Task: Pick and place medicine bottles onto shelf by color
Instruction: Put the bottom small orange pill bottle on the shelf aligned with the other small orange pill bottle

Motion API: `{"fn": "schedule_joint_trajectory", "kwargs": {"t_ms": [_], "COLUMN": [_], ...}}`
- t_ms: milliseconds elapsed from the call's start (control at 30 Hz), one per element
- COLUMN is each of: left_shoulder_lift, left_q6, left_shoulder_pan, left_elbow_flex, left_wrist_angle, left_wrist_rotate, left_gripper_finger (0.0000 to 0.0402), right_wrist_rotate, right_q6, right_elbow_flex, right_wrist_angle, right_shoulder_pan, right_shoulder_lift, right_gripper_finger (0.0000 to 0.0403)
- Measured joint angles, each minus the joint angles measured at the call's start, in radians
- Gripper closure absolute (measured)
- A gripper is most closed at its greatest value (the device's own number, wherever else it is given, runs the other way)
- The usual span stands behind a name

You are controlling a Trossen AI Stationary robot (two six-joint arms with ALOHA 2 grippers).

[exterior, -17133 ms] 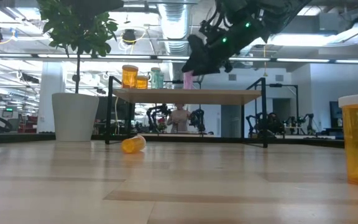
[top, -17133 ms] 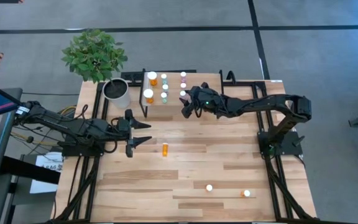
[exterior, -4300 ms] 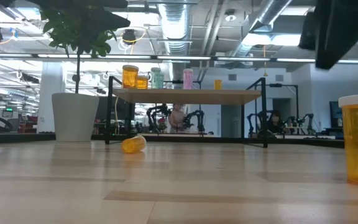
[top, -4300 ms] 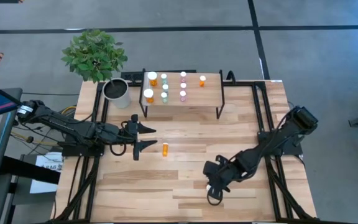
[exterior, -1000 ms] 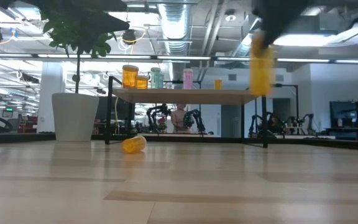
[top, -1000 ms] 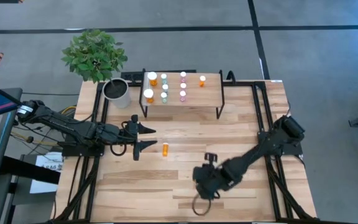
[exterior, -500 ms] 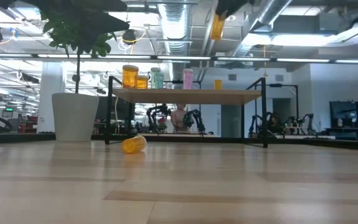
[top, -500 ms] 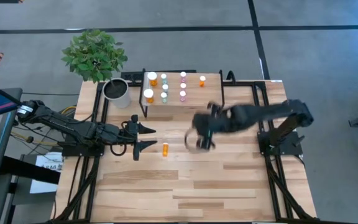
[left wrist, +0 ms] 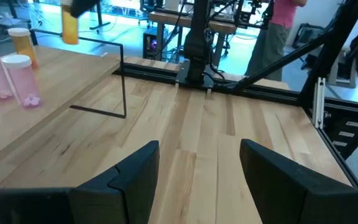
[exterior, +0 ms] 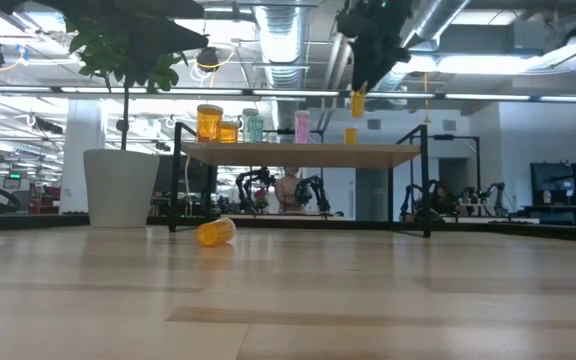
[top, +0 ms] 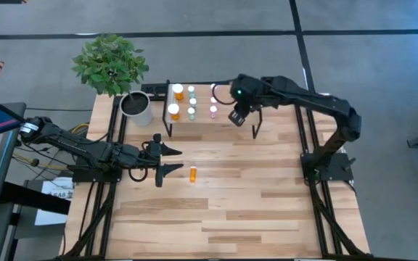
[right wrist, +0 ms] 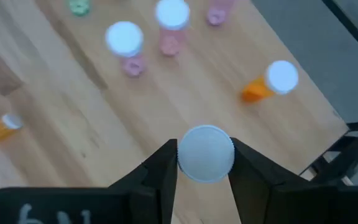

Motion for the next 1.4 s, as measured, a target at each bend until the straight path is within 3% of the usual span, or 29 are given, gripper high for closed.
{"fn": "schedule_joint_trajectory", "kwargs": {"t_ms": [433,567,867,1400], "left_shoulder_lift": [0.000,0.000,0.000,0.000], "left_q6": [0.002,0.002,-0.004,0.009], "left_shoulder_pan": [0.000,0.000,0.000,0.001], "left_elbow_flex": [0.000,0.000,0.000,0.000], "left_wrist_angle": [-0.012,-0.033,-0.021,0.001], "left_wrist_rotate": [0.000,0.007,0.002,-0.012], "left_gripper_finger": [0.0190,0.0190,0.0190,0.0190], "right_wrist_rotate": [-0.057,-0.059,-0.074,-0.070], "right_q6": [-0.037,-0.039,-0.009,-0.037], "right_elbow_flex": [-0.010,-0.078,-0.306,-0.318], "right_wrist_angle": [0.022,0.044,0.278,0.346], "right_shoulder_pan": [-0.087,-0.082,-0.083,-0.110], "right_shoulder_lift": [0.069,-0.002,-0.170,-0.037], "right_gripper_finger": [0.0260,0.0258,0.0257,0.0251]}}
